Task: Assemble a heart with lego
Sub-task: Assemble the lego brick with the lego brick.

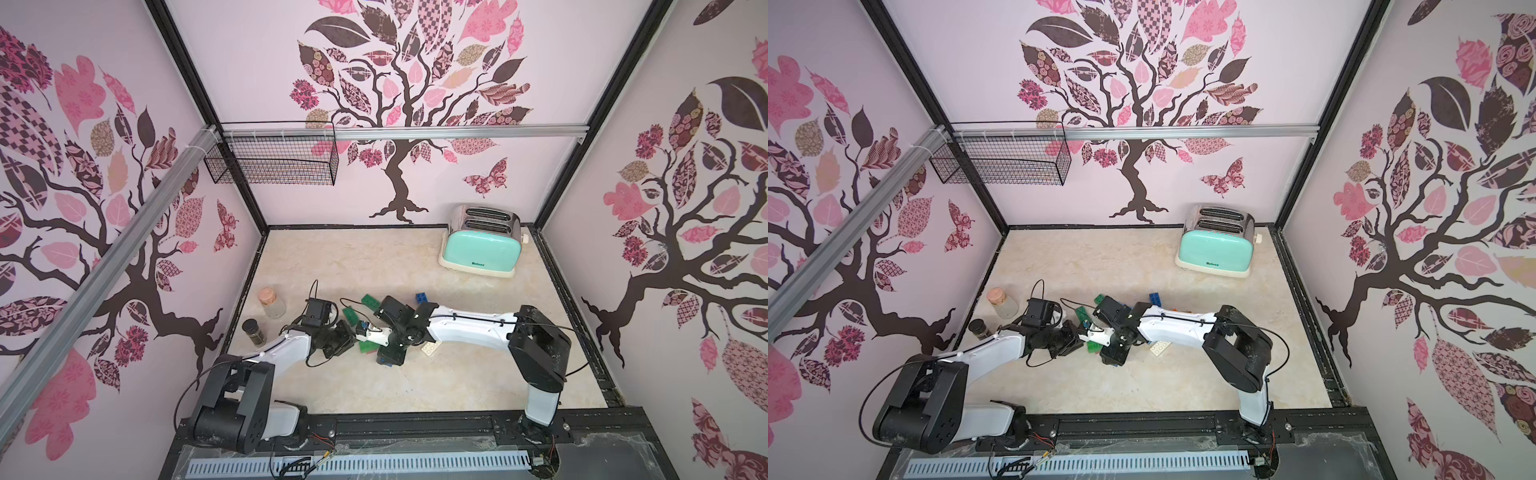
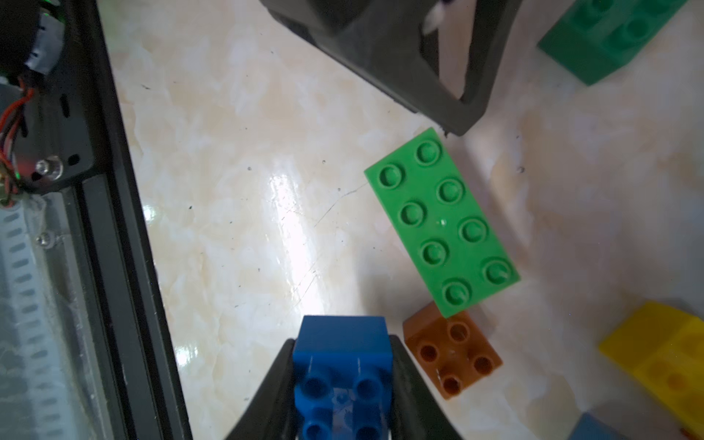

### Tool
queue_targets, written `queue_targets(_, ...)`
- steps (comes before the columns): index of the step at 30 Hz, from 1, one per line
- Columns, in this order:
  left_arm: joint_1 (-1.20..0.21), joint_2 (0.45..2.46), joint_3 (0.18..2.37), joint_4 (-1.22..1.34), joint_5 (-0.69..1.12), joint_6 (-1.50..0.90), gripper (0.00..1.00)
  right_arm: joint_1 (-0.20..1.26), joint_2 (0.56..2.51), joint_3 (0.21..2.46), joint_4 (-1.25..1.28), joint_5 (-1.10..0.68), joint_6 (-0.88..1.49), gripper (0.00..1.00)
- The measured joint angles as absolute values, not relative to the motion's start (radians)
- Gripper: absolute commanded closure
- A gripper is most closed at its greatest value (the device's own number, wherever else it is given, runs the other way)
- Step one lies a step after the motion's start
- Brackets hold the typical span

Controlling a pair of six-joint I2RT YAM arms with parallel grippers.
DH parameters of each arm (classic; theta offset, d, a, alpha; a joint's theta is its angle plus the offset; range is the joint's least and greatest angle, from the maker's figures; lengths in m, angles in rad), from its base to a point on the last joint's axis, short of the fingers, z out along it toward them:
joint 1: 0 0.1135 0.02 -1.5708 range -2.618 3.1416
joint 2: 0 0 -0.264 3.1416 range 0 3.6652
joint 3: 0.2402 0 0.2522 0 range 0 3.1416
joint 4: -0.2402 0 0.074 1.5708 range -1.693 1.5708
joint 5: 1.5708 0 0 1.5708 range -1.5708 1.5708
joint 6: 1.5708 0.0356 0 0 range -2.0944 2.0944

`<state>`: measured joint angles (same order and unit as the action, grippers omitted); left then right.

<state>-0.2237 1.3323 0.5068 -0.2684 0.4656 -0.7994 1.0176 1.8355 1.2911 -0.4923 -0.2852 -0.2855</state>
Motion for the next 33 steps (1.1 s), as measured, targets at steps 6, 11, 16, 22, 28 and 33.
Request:
queue_targets(6, -0.2, 1.232, 0.505, -0.308, 0.448, -0.817, 0.6, 1.018, 1.755, 1.282, -0.481, -0.24, -0.46, 0.72)
queue_targets(11, -0.186, 1.122, 0.469, -0.3, 0.479, -0.838, 0.55, 1.018, 1.781, 1.299, -0.484, -0.177, -0.633, 0.73)
queue_targets(16, -0.189, 1.1, 0.417, -0.27, 0.547, -0.844, 0.54, 1.011, 1.877, 1.373, -0.494, -0.124, -0.749, 0.73)
queue_targets(22, -0.212, 1.087, 0.335, -0.206, 0.592, -0.891, 0.52, 1.005, 1.927, 1.432, -0.523, -0.115, -0.823, 0.72)
queue_targets(28, -0.23, 1.084, 0.31, -0.131, 0.628, -0.919, 0.52, 1.004, 1.986, 1.523, -0.582, -0.125, -0.86, 0.72)
queue_targets(33, -0.232, 1.11, 0.285, -0.075, 0.642, -0.928, 0.52, 1.004, 2.027, 1.569, -0.628, -0.14, -0.869, 0.72)
